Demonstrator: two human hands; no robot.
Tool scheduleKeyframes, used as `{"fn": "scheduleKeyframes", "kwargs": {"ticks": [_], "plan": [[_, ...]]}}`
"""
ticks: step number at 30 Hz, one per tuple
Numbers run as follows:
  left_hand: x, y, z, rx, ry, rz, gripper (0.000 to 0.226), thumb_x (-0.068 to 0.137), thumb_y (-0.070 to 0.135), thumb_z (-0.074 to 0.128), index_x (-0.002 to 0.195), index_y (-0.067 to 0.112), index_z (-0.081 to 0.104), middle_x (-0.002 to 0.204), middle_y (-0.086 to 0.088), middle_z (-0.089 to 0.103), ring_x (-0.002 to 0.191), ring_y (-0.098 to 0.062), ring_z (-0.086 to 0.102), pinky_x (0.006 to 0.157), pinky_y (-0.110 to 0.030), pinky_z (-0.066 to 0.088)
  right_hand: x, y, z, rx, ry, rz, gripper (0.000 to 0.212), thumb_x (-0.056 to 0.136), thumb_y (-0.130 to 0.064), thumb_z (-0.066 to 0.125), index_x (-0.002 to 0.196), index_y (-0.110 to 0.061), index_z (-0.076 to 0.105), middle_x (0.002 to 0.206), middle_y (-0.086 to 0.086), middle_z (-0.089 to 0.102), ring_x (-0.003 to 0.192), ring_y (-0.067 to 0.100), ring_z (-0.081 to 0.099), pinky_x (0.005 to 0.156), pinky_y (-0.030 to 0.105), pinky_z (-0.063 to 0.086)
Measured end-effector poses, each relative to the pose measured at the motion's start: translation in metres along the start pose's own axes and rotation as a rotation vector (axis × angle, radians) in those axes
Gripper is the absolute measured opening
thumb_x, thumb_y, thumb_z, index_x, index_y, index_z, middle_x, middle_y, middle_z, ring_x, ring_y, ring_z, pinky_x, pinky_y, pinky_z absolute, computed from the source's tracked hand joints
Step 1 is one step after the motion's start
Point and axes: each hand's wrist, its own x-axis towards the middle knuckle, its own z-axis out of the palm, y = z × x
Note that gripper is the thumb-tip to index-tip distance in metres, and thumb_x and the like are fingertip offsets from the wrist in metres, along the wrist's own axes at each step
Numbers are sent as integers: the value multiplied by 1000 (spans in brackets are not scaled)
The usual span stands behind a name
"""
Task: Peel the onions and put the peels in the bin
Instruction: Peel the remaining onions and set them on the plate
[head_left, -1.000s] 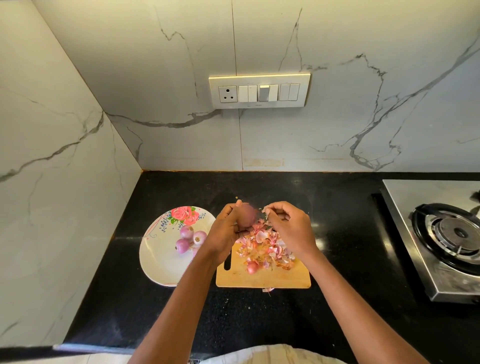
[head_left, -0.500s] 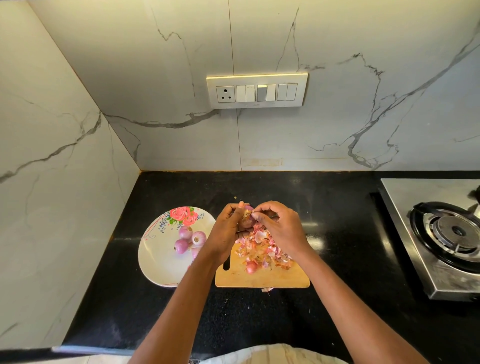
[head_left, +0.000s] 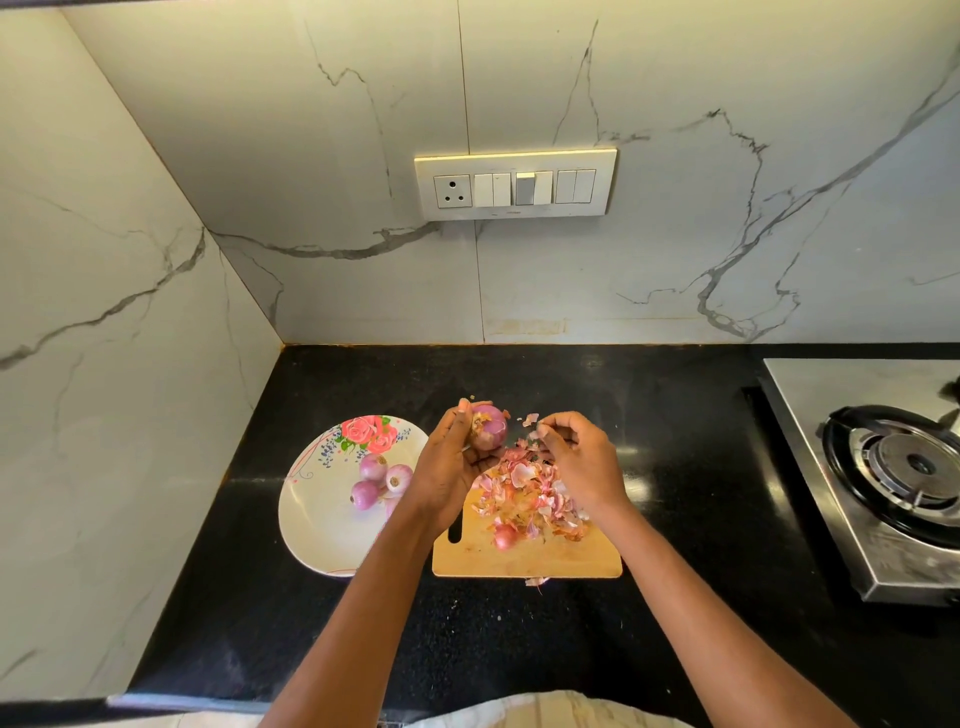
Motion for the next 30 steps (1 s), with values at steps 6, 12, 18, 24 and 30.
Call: {"fn": "scheduleKeyframes", "kwargs": {"ticks": [6, 12, 18, 24, 30], "plan": [[1, -1, 4, 113, -21, -25, 30, 109, 36, 37, 112, 23, 65, 110, -7, 68, 96, -18, 66, 77, -21, 57, -5, -7, 3, -187, -96, -154, 26, 94, -15, 72, 118, -25, 70, 104, -12, 72, 96, -1, 66, 79, 9, 52], [4, -4, 3, 207, -19, 15, 31, 109, 34, 40, 126, 16, 59, 120, -12, 65, 101, -18, 65, 84, -25, 55, -6, -31, -2, -116, -30, -412, 21, 94, -21, 72, 115, -18, 76, 108, -6, 73, 100, 2, 67, 84, 15, 55], [5, -3, 7, 310, -38, 79, 32, 107, 39, 40, 123, 23, 62, 117, -2, 67, 106, -19, 65, 87, -24, 55, -1, -32, -4, -196, 14, -516, 19, 91, -20, 75, 109, -14, 78, 101, -1, 76, 94, 7, 69, 81, 22, 58], [4, -1, 1, 356, -50, 91, 27, 107, 36, 41, 120, 24, 61, 116, -1, 67, 106, -18, 66, 83, -21, 56, -3, -32, -3, -240, 0, -565, 18, 91, -18, 75, 108, -12, 78, 100, -1, 76, 91, 5, 69, 81, 11, 53], [3, -5, 2, 388, -67, 86, 34, 107, 38, 40, 127, 20, 61, 119, -4, 69, 107, -19, 67, 83, -20, 56, -5, -30, -3, -248, 11, -547, 14, 91, -16, 76, 104, -10, 76, 99, 0, 74, 88, 6, 67, 79, 7, 51]]}}
